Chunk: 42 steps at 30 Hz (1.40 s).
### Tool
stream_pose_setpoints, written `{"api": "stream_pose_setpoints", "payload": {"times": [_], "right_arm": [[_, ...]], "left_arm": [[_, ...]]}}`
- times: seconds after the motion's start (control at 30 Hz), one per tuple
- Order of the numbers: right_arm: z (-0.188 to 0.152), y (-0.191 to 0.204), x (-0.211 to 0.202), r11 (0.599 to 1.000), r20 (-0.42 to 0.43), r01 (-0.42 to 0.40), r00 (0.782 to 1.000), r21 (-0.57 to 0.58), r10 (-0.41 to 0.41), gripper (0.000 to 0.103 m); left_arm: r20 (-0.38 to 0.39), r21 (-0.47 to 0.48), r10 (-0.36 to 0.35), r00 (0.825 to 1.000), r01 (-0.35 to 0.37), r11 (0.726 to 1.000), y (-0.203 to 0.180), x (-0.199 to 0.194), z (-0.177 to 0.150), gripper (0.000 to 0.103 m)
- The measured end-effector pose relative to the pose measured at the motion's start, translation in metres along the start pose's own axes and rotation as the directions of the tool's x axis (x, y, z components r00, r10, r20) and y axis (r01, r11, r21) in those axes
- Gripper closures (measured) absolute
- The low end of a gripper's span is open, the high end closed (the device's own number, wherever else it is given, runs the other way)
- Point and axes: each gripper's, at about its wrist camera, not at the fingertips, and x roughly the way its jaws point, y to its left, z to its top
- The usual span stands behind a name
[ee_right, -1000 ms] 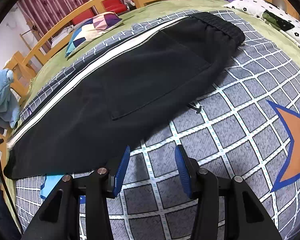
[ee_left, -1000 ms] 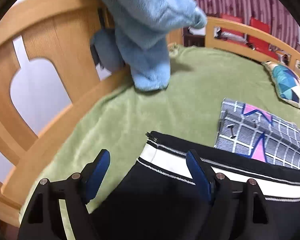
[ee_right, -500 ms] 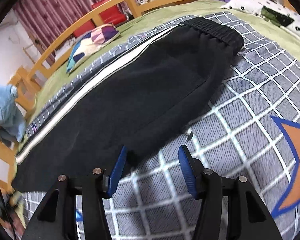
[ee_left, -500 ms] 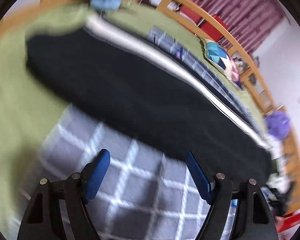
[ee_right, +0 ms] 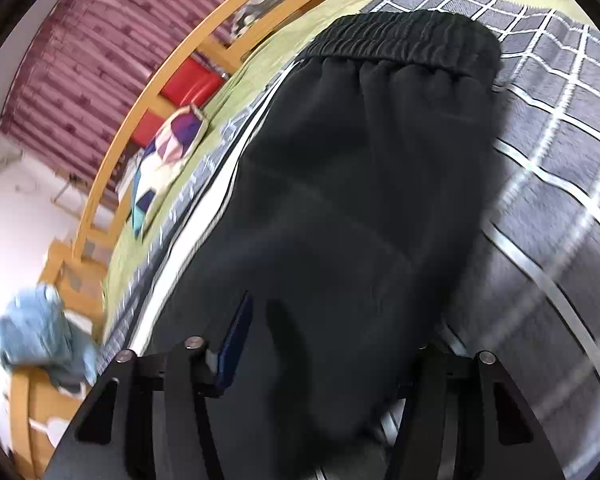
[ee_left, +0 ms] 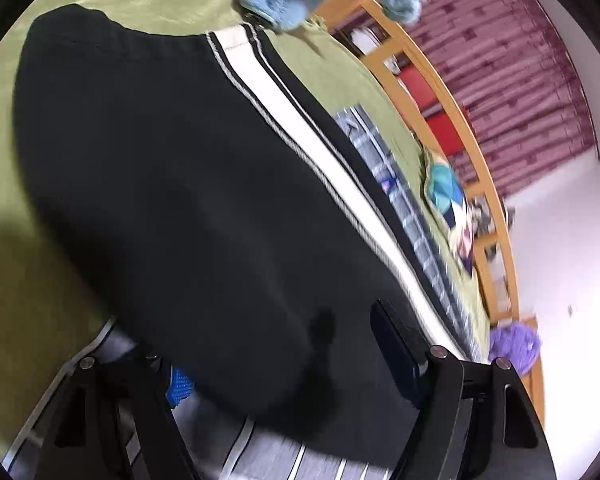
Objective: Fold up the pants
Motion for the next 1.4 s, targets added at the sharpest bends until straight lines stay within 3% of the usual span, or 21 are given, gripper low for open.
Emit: {"api": "stream_pose_setpoints", "payload": {"times": [0.03,0.07,0.1,0.17,0.3,0.4,0.53,0.67,0.73,0.8,0.83,0.87,0.9,0.93,1.0,1.07,1.17,1.27,1.33,1.4], "right_arm": [[0.005,0.001,0.006,1.000,0.007,0.012,1.000,0.019,-0.012,0.069],[0.009,0.001,0.010,0.999,0.006,0.027,1.000,0.026,-0.027,0.079],[0.014,0.004,0.013,0.999,-0.007,0.026,1.000,0.026,-0.026,0.081],[0.020,0.015,0.001,1.000,0.010,0.013,1.000,0.002,-0.013,0.084],[0.022,0.047,-0.057,0.994,0.072,-0.013,0.997,-0.112,0.021,0.095],[0.015,0.056,-0.101,0.983,0.096,0.022,0.995,-0.182,-0.005,0.096],[-0.004,0.025,-0.166,0.982,0.082,0.033,0.997,-0.186,-0.018,0.096],[-0.041,-0.021,-0.207,0.975,0.024,0.069,0.998,-0.212,-0.066,0.094],[-0.060,-0.039,-0.205,0.971,-0.027,0.088,0.995,-0.221,-0.096,0.091],[-0.080,-0.064,-0.191,0.974,-0.098,0.103,0.987,-0.201,-0.124,0.086],[-0.086,-0.072,-0.188,0.975,-0.109,0.112,0.985,-0.193,-0.135,0.073],[-0.093,-0.080,-0.189,0.973,-0.106,0.130,0.983,-0.190,-0.152,0.062],[-0.100,-0.086,-0.192,0.970,-0.094,0.149,0.981,-0.191,-0.169,0.059],[-0.105,-0.090,-0.199,0.969,-0.079,0.152,0.982,-0.197,-0.170,0.056],[-0.111,-0.096,-0.216,0.965,-0.050,0.155,0.984,-0.214,-0.169,0.054],[-0.109,-0.101,-0.230,0.963,-0.008,0.161,0.986,-0.218,-0.167,0.041],[-0.097,-0.111,-0.236,0.972,0.038,0.143,0.990,-0.184,-0.138,0.034],[-0.080,-0.124,-0.222,0.990,0.060,0.092,0.995,-0.111,-0.085,0.030],[-0.066,-0.127,-0.203,0.998,0.056,0.039,0.998,-0.057,-0.036,0.029],[-0.052,-0.127,-0.186,1.000,0.049,0.004,0.999,0.000,-0.004,0.053]], "left_arm": [[0.004,-0.023,0.002,1.000,-0.001,1.000,-0.001,0.002,0.004,0.044],[0.000,-0.051,0.011,1.000,-0.011,0.999,-0.001,0.005,0.010,0.057],[-0.007,-0.066,0.032,0.999,-0.032,0.997,-0.002,0.005,0.016,0.089],[-0.029,-0.059,0.023,0.999,-0.025,0.998,-0.011,0.005,0.026,0.092],[0.001,0.103,0.029,1.000,-0.029,0.994,-0.056,-0.035,0.020,0.092],[0.008,0.184,0.020,1.000,-0.021,0.983,-0.075,-0.077,-0.001,0.092],[-0.013,0.213,0.001,1.000,0.002,0.977,-0.057,-0.127,-0.032,0.092],[-0.077,0.210,0.055,0.995,-0.038,0.977,-0.006,-0.156,-0.072,0.092],[-0.116,0.196,0.088,0.989,-0.064,0.979,0.013,-0.146,-0.084,0.091],[-0.108,0.212,0.149,0.983,-0.123,0.969,0.021,-0.139,-0.092,0.089],[-0.102,0.233,0.202,0.974,-0.174,0.957,0.021,-0.137,-0.096,0.077],[-0.102,0.254,0.247,0.964,-0.215,0.943,0.020,-0.139,-0.099,0.069],[-0.099,0.268,0.272,0.957,-0.238,0.933,0.020,-0.141,-0.101,0.055],[-0.089,0.290,0.291,0.953,-0.255,0.923,0.019,-0.147,-0.103,0.049],[-0.058,0.331,0.302,0.951,-0.267,0.905,0.021,-0.163,-0.107,0.046],[-0.040,0.351,0.314,0.949,-0.281,0.893,0.021,-0.174,-0.109,0.038],[-0.031,0.339,0.298,0.954,-0.271,0.901,0.024,-0.185,-0.111,0.038],[-0.029,0.313,0.242,0.970,-0.222,0.923,0.020,-0.194,-0.117,0.038],[-0.013,0.314,0.240,0.971,-0.224,0.923,0.014,-0.194,-0.122,0.038],[-0.006,0.307,0.231,0.973,-0.218,0.926,0.006,-0.192,-0.124,0.038]]}}
